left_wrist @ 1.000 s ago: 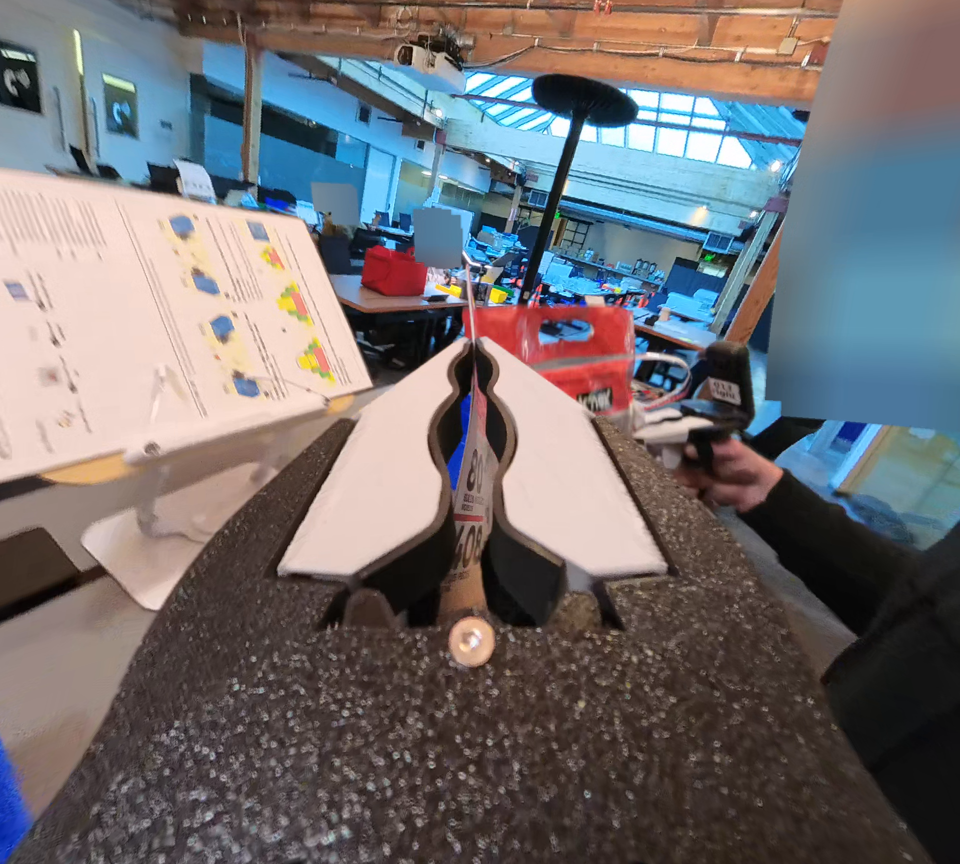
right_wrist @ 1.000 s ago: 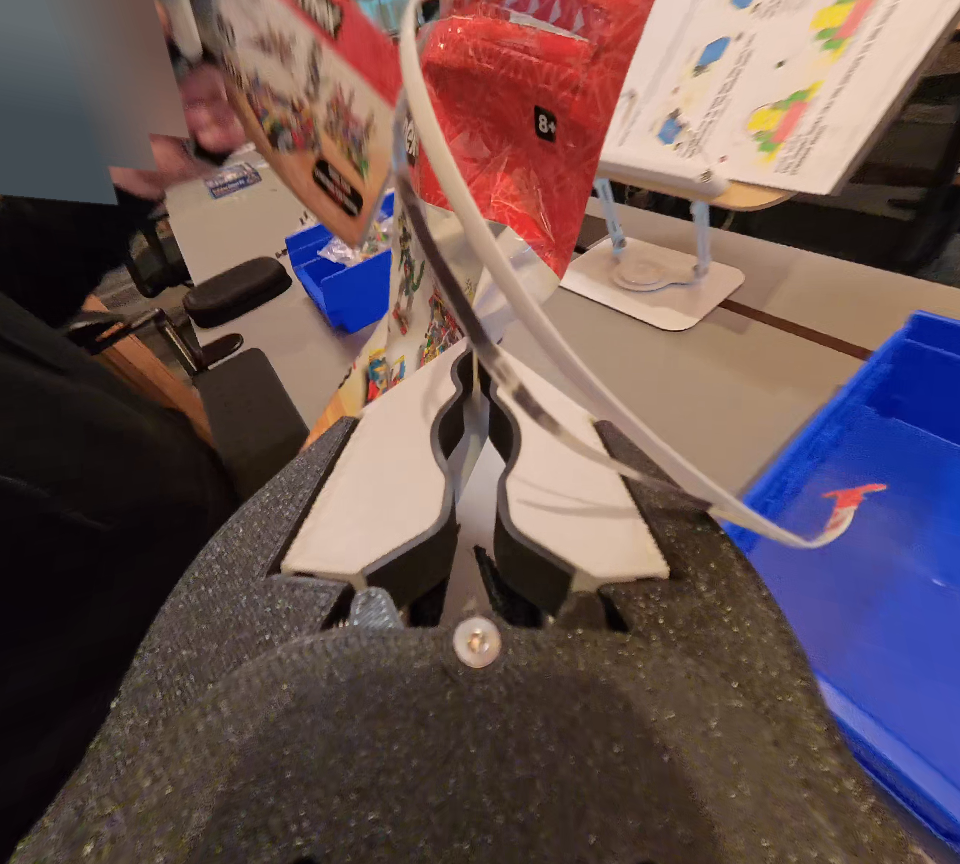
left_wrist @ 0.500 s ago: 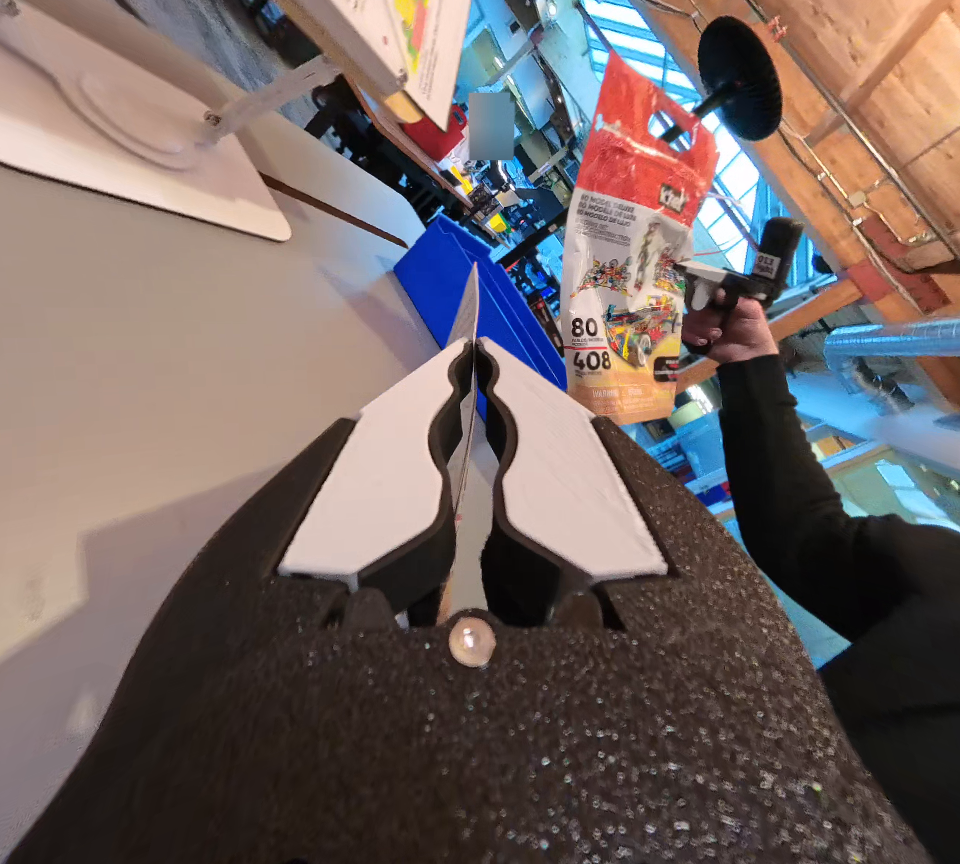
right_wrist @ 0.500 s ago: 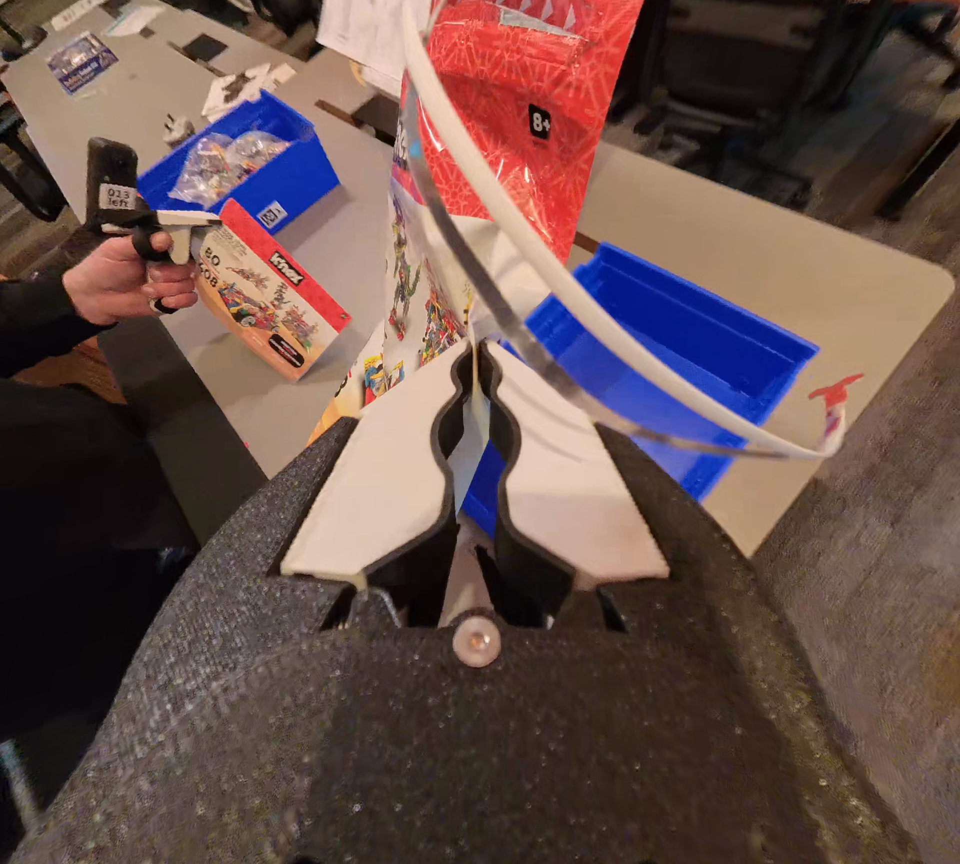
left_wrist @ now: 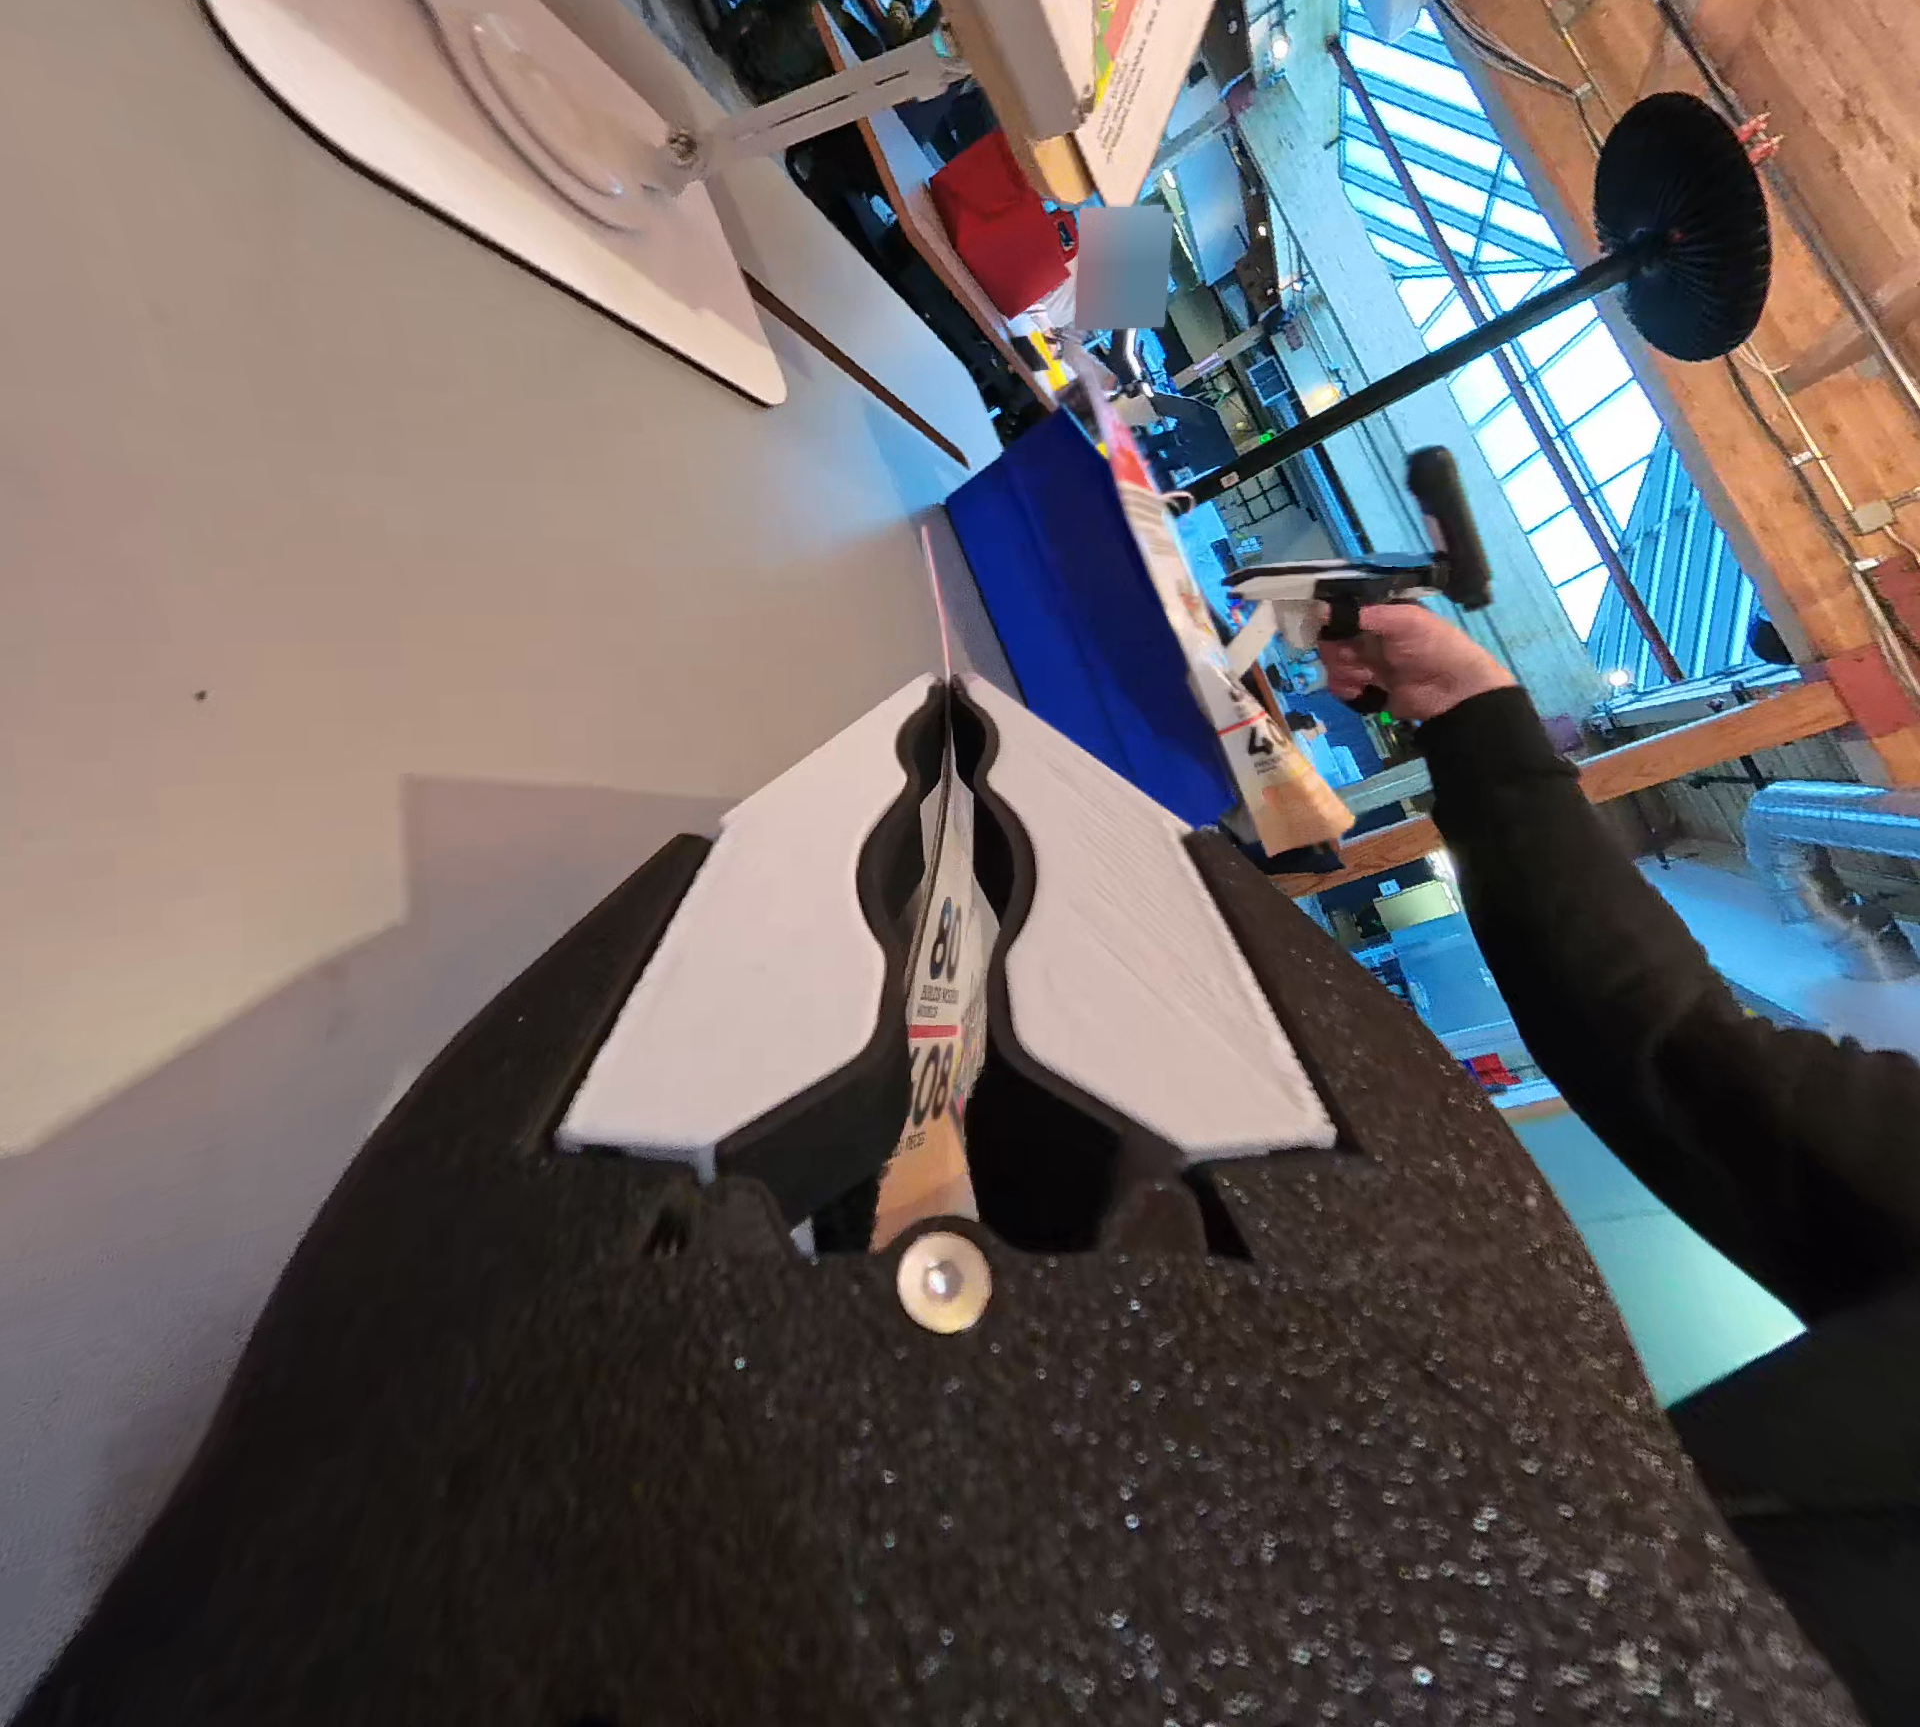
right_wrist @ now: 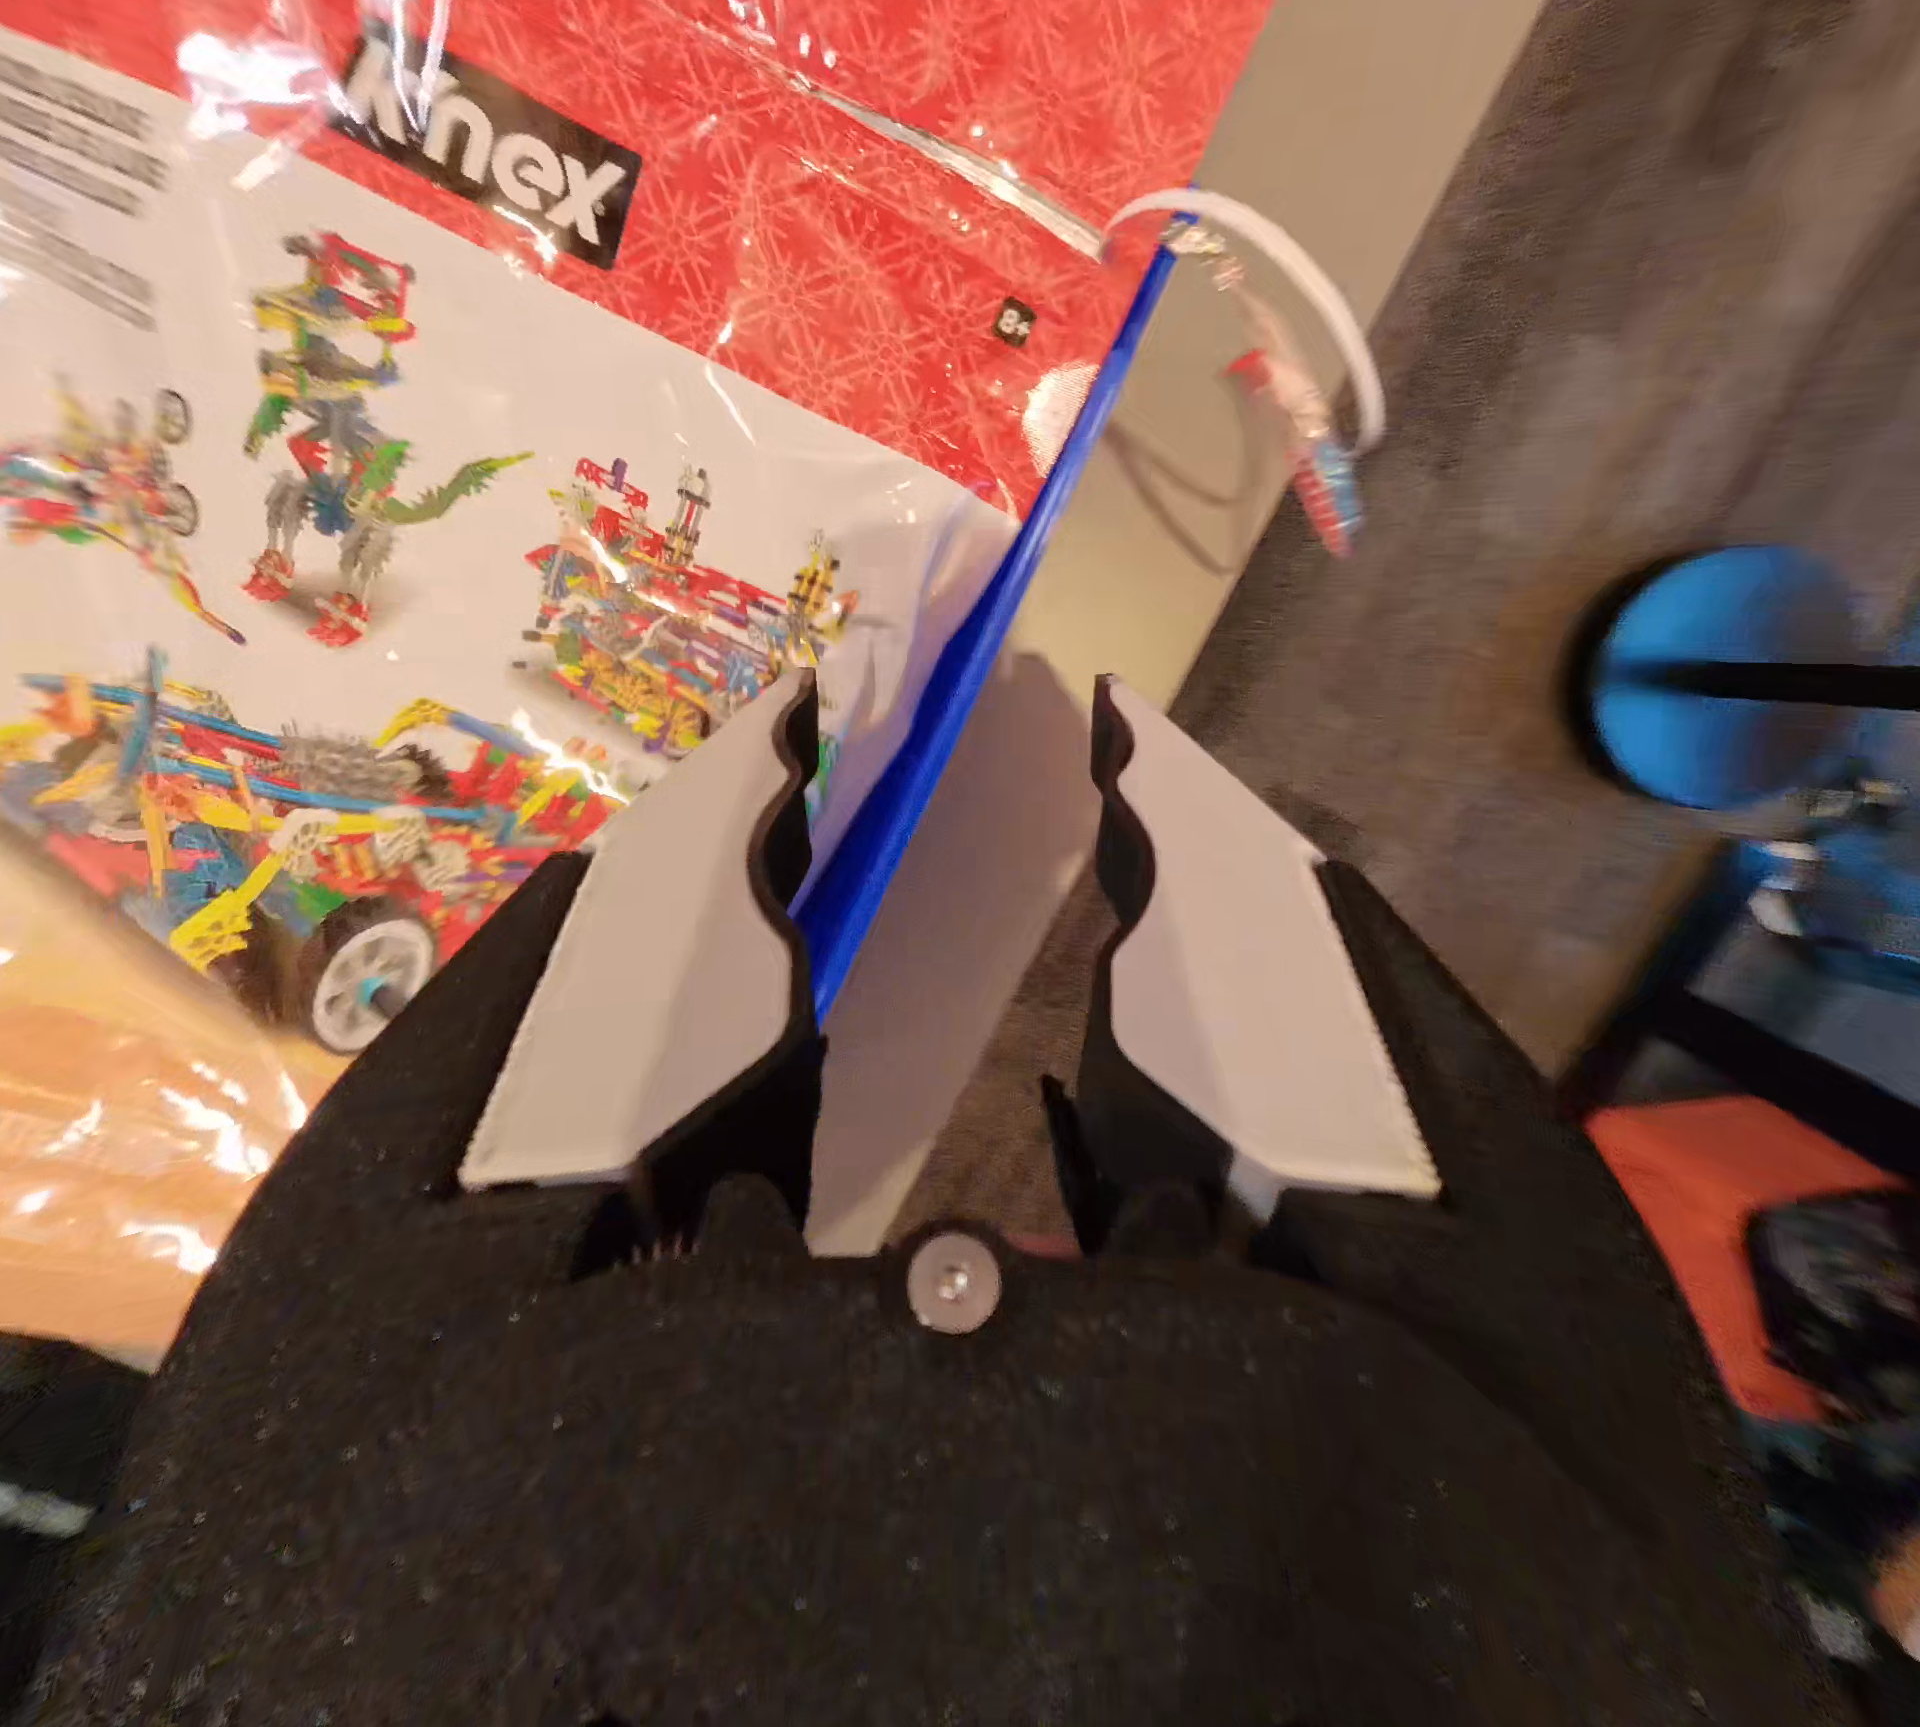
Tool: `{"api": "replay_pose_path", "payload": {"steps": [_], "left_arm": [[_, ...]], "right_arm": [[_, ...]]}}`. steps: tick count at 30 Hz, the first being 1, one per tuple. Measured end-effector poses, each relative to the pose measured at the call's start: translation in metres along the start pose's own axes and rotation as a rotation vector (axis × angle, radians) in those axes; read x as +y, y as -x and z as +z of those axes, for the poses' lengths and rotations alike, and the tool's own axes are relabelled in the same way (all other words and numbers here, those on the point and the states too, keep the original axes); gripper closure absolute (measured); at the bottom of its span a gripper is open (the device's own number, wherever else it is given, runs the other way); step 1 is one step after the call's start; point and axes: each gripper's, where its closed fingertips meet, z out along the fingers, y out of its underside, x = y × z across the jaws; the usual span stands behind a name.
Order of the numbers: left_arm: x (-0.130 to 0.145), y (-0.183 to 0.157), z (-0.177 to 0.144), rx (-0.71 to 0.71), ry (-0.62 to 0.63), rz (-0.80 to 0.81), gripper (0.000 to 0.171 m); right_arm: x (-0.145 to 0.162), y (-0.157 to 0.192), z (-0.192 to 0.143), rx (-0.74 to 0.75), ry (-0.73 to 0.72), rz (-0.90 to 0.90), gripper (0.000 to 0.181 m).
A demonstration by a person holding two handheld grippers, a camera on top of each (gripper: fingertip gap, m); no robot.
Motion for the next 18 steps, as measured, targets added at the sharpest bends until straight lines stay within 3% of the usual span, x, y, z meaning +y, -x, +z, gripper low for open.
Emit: {"api": "replay_pose_path", "payload": {"steps": [3, 7, 10, 14, 18], "left_arm": [[0.001, 0.01, 0.001, -0.038, -0.008, 0.007, 0.171], [0.002, 0.016, 0.005, -0.094, -0.001, 0.069, 0.156], [0.004, 0.021, 0.009, -0.103, 0.011, 0.057, 0.156], [0.008, 0.025, 0.012, -0.098, 0.014, 0.025, 0.157], [0.013, 0.025, 0.012, -0.105, 0.03, 0.044, 0.16]], "right_arm": [[-0.016, 0.012, -0.03, 0.118, -0.058, -0.104, 0.134], [-0.036, 0.113, -0.045, -0.081, -0.18, -0.3, 0.147], [-0.029, 0.156, -0.009, -0.114, -0.143, -0.429, 0.162], [-0.006, 0.145, 0.062, -0.02, -0.027, -0.444, 0.173], [-0.002, 0.138, 0.092, 0.002, -0.032, -0.386, 0.181]]}}
